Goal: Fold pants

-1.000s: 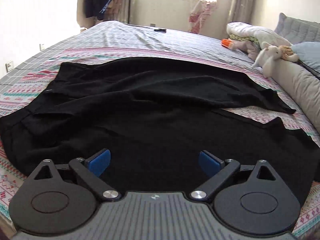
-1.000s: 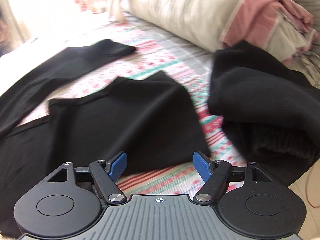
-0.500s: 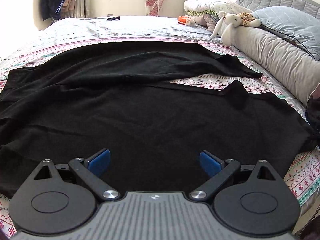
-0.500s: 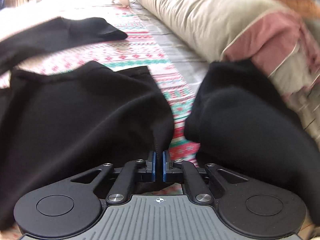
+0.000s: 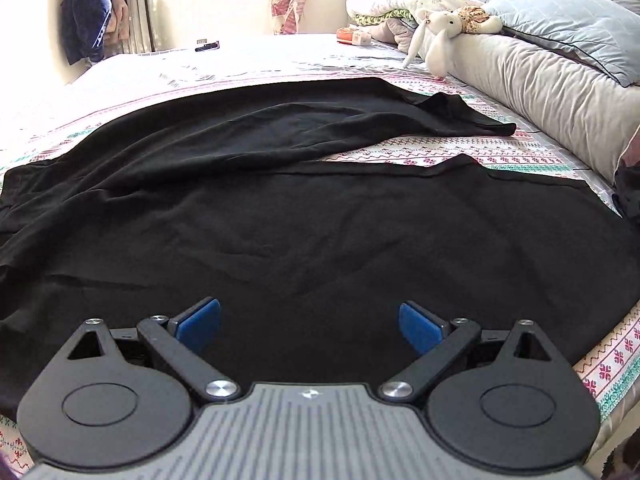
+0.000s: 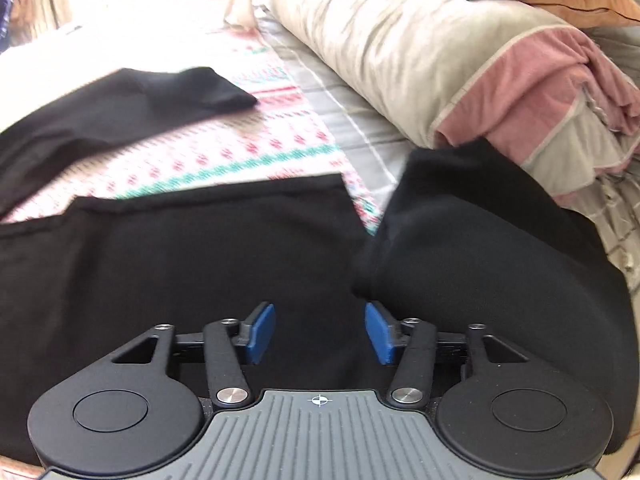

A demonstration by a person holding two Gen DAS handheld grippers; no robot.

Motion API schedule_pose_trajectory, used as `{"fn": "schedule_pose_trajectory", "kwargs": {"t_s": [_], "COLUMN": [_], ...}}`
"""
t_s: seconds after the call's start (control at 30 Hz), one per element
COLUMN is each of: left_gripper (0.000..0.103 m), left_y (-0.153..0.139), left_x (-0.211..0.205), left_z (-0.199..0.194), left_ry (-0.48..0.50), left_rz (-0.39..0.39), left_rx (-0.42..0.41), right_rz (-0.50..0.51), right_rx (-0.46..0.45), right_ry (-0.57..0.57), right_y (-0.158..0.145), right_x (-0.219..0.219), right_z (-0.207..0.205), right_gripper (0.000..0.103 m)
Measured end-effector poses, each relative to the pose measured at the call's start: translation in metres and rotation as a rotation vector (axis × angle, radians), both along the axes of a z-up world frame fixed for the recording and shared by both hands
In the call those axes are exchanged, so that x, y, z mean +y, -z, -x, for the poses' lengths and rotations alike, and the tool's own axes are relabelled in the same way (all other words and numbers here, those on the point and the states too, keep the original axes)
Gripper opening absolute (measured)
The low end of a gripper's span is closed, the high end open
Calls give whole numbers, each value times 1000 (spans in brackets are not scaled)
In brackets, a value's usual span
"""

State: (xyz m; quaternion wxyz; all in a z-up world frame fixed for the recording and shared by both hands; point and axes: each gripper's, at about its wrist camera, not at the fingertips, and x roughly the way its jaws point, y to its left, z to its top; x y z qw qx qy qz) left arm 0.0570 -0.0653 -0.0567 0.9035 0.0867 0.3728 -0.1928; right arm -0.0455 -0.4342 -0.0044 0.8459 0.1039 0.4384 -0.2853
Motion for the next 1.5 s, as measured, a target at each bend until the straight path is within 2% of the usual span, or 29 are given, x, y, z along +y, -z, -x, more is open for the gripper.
{"fn": "schedule_pose_trajectory", "kwargs": {"t_s": [0.07, 0.4, 0.6, 0.7, 0.77, 0.9, 1.07, 1.17, 1.23, 1.27, 1.33, 1.4, 1.5], "left_gripper": [103, 103, 103, 103, 103, 103, 103, 103, 103, 103, 103, 103, 103], "left_y": [3, 13, 19, 18, 15, 6, 7, 18, 33, 39, 36, 39, 38], "left_x": [-4, -13, -18, -33, -46, -74, -109, -128, -135, -138, -138, -140, -151], "left_z": [-2, -16, -29, -45, -60, -101, -157, -182, -194, -201, -201, -204, -197], "left_ry": [7, -20, -67, -67, -66, -80, -62, -36, -26, -22, 3, 34, 67], "left_rz": [-4, -14, 0, -25, -32, -3, 118, 172, 177, 167, 189, 205, 145], "left_rx": [6, 18, 15, -7, -41, -113, -141, -124, -99, -54, -71, -32, -45], "right_rz": [12, -69, -114, -112, -105, -105, -135, -159, -122, -99, -39, 27, 68], "right_rx": [-21, -63, -181, -237, -277, -340, -353, -349, -314, -290, -266, -221, -189], "right_ry": [-21, -57, -108, -151, -171, -214, -247, -271, -277, -272, -271, -274, -228], "right_y": [2, 35, 41, 37, 32, 28, 40, 49, 57, 61, 66, 65, 60], "right_x": [5, 10, 11, 16, 17, 19, 16, 10, 6, 3, -4, -13, -38], "right_z": [-11, -70, -108, -135, -155, -195, -245, -276, -296, -306, -321, -336, -356], "right_gripper": [68, 68, 68, 65, 57, 48, 45, 45, 45, 45, 43, 43, 43]}}
